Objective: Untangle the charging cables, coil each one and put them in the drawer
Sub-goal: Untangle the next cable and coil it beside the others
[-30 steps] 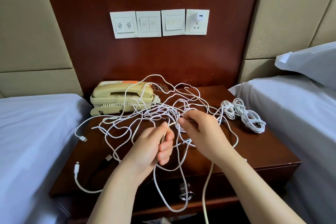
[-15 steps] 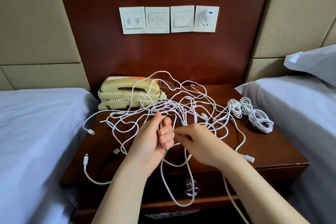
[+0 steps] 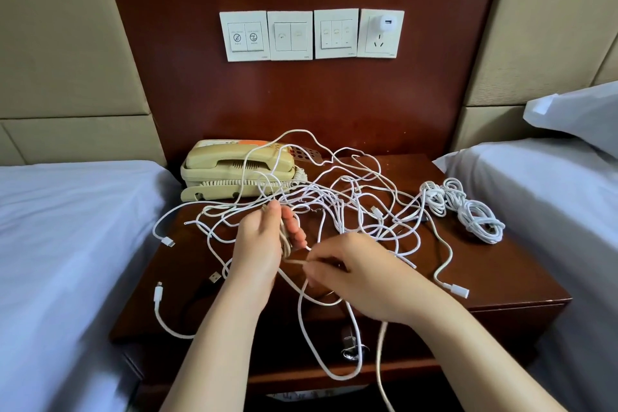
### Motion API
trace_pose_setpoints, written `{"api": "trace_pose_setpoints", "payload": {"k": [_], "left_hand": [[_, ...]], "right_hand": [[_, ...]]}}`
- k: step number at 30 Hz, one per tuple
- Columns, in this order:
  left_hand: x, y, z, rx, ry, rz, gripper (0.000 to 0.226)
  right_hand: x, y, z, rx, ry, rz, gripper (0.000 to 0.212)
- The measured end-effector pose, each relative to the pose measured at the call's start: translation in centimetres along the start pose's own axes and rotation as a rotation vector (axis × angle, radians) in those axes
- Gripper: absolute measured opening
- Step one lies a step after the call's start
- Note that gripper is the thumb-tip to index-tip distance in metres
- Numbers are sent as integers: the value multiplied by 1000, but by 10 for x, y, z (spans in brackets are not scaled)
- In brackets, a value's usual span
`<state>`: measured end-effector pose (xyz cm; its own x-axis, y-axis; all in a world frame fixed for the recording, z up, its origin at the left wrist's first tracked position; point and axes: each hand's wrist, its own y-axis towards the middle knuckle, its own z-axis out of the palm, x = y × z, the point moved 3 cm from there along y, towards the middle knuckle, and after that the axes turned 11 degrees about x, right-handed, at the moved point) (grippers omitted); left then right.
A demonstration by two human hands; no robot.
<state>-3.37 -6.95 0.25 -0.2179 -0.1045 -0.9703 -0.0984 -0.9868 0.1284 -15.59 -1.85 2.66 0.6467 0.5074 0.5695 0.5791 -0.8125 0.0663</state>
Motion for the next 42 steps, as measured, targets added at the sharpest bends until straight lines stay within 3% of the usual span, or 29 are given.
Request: {"api": "trace_pose_setpoints", "payload": {"k": [6,11,17,22,27,35,39,42], "left_hand": [[-3,-11,14,133,351,-22,39],[2,-16,25,281,301,-134,43],[-3,-29,39,471,-44,-234,49],[-7,-33,39,558,-134,-263,34],[-5,-28,34,478,-292,-239,37],[-6,-17,18,300,-473,-248,36],[-4,-10,18,210,-416,-194,31],[-3,-9,12,118,-68,-84,32]], "right_hand": [[-6,-2,-16,-278,119,-34,27],[-11,-4,-18,-348,255,-58,27],[-32,1,-19,-441,368,1,27],[-42,5,-16,-397,462,37,41],[-51,10,-7,-271,454,113,40],[-29,4,13,11,-33,175,32],[-10,0,10,23,-237,174,22],[2,-3,5,-37,-274,109,24]]}}
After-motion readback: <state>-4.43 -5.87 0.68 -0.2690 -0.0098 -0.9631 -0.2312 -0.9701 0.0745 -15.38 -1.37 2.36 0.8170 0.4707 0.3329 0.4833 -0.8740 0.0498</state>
